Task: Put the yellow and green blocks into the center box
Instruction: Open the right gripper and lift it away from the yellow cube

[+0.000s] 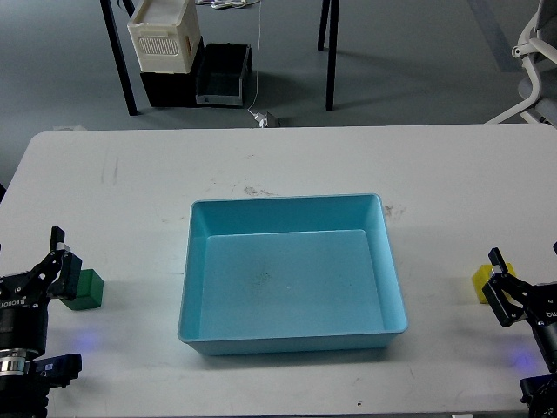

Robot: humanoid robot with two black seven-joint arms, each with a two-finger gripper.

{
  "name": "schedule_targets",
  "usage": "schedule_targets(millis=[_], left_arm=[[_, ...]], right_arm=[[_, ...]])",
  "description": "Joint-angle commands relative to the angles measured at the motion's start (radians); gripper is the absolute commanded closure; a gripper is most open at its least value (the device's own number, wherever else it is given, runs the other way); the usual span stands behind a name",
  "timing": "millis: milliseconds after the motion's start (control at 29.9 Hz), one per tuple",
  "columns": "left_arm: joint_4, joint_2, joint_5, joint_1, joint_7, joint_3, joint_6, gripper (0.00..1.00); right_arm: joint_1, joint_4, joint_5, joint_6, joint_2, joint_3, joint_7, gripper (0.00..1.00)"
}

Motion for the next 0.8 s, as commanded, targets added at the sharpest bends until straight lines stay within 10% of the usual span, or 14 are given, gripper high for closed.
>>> schedule_targets(millis=[0, 769], left_arm=[[0.0, 0.0, -0.005, 0.0, 0.01, 0.0, 0.0, 0.0], [-0.034, 0.0, -0.006, -0.014, 0.001, 0.023, 0.0, 0.0]], right_arm=[[0.001, 0.0, 0.001, 0.004, 0.009, 0.03, 0.0, 0.0], [0.176, -0.209, 0.0, 0.088, -0.109, 0.111, -0.007, 0.0]])
